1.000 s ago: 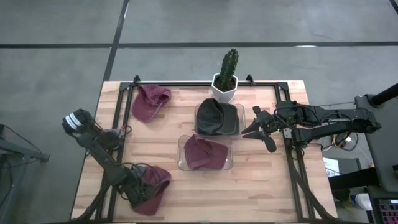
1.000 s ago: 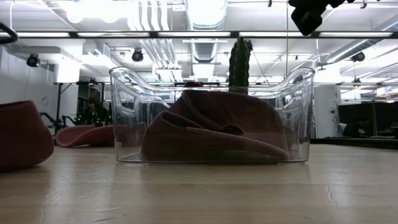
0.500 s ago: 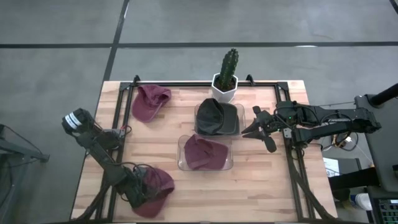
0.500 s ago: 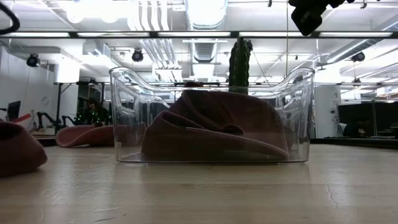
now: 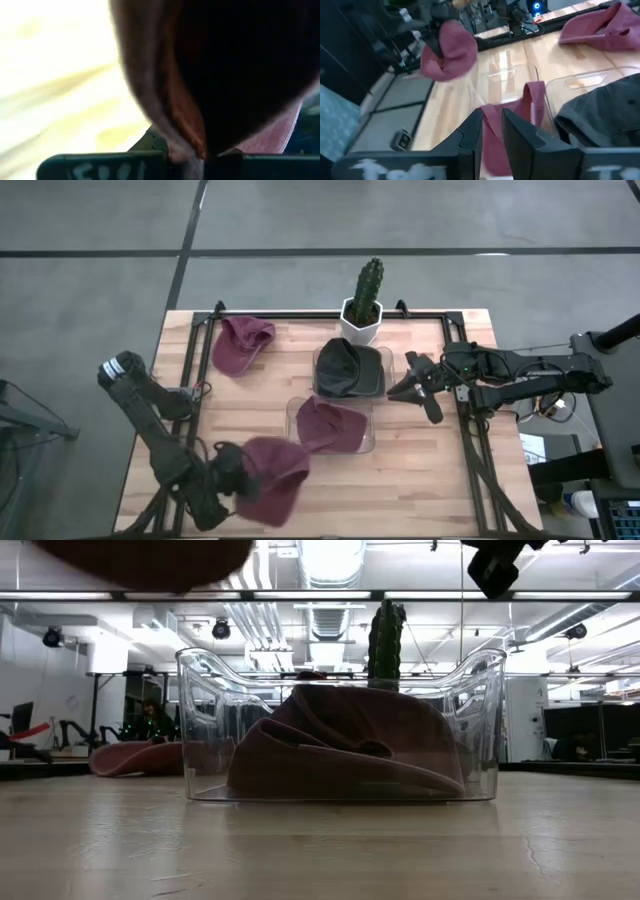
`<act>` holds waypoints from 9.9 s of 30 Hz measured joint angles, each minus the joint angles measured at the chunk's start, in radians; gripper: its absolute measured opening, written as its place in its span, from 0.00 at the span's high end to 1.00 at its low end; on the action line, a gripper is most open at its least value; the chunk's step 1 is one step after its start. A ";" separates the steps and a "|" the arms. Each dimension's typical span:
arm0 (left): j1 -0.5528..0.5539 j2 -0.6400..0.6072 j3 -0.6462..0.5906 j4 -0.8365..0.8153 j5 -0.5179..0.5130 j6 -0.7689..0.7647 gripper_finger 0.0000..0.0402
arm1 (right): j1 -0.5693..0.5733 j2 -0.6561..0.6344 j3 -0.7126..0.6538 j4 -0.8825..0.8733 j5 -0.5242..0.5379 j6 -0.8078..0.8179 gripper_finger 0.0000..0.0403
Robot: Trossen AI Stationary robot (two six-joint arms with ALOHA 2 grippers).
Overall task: Pick & Place hat
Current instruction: Put the bottom red cap into the bottom transparent bin
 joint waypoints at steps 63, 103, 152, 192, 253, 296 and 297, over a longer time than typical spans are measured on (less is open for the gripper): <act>0.516 0.200 0.346 0.229 -0.972 1.071 0.95 | 0.015 0.449 0.181 0.795 0.239 -0.234 0.47; 0.464 0.176 0.349 0.290 -1.023 1.108 0.95 | 0.012 0.460 0.309 0.457 0.300 -0.262 0.70; 0.290 0.099 0.348 -0.214 -0.230 1.242 0.84 | -0.175 0.474 0.328 -0.091 -0.293 0.012 0.97; 0.096 -0.179 0.129 -0.673 -0.172 0.947 0.84 | -0.123 1.392 1.259 -0.924 -0.301 -0.314 0.97; 0.096 -0.178 0.080 -0.665 -0.172 0.969 0.84 | -0.063 1.389 1.344 -0.936 -0.033 -0.419 0.62; 0.096 -0.178 0.080 -0.665 -0.173 1.038 0.84 | -0.031 1.391 1.258 -0.734 -0.043 -0.447 0.77; 0.096 -0.178 0.080 -0.665 -0.173 1.038 0.84 | -0.031 1.391 1.264 -0.735 -0.044 -0.447 0.75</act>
